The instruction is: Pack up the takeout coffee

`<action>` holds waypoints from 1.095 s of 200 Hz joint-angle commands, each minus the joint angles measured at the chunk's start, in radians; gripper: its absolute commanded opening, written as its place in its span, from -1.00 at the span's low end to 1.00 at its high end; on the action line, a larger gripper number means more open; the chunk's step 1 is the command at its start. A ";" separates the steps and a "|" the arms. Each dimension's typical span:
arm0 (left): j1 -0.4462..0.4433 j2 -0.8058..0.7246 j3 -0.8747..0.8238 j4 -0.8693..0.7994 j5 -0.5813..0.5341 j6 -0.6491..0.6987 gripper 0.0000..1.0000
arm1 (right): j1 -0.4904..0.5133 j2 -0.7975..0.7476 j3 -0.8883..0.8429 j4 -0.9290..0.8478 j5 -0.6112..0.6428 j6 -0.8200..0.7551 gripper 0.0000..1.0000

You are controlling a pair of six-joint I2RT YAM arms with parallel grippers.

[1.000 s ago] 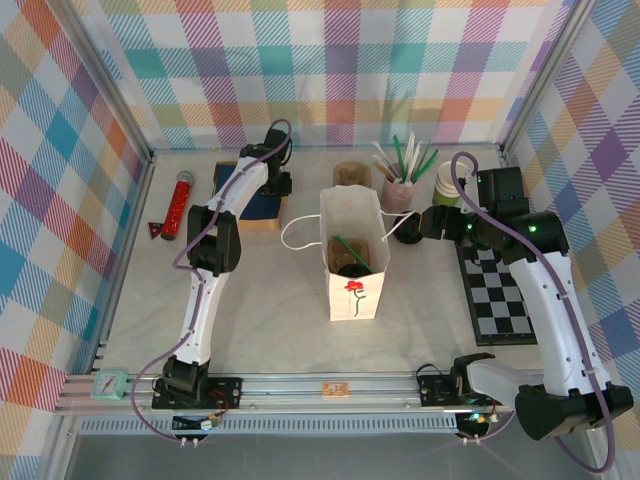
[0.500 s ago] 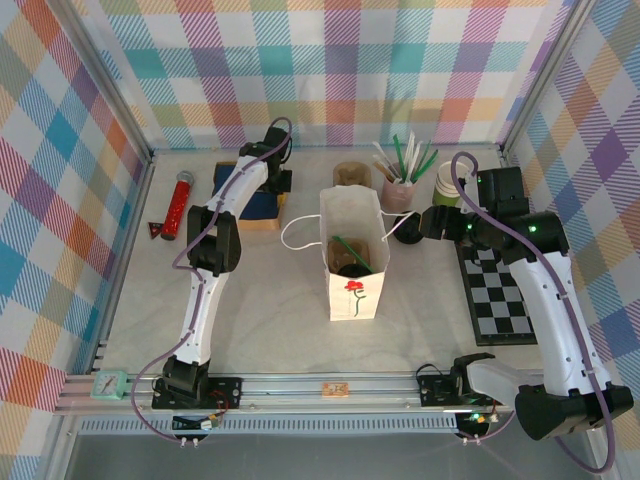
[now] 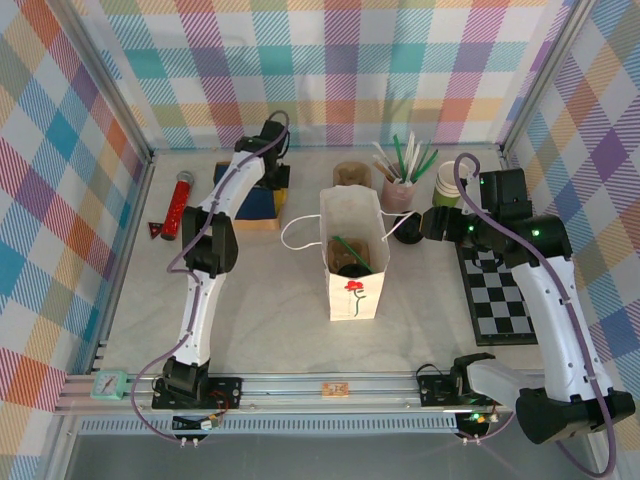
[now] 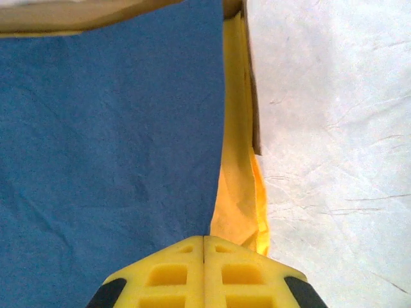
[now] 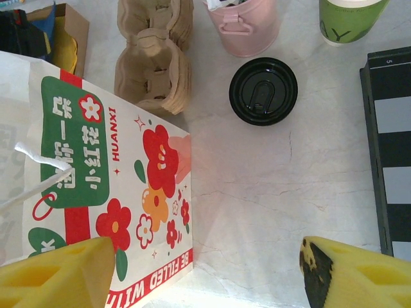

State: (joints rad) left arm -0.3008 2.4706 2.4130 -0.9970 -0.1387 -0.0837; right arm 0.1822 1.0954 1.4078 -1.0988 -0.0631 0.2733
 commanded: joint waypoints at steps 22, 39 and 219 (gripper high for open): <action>-0.022 -0.099 0.025 -0.058 0.035 0.022 -1.00 | -0.006 -0.016 0.011 0.015 -0.027 0.006 0.50; -0.028 -0.106 0.026 -0.063 0.043 0.021 -1.00 | -0.006 -0.017 0.016 0.014 -0.027 0.006 0.50; -0.008 -0.147 0.026 -0.057 0.173 -0.031 -1.00 | -0.006 -0.063 -0.020 0.006 -0.027 0.006 0.50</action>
State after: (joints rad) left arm -0.3393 2.3589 2.4134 -1.0302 -0.0063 -0.0917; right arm 0.1822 1.0531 1.4059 -1.0992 -0.0731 0.2737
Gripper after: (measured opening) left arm 0.053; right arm 0.750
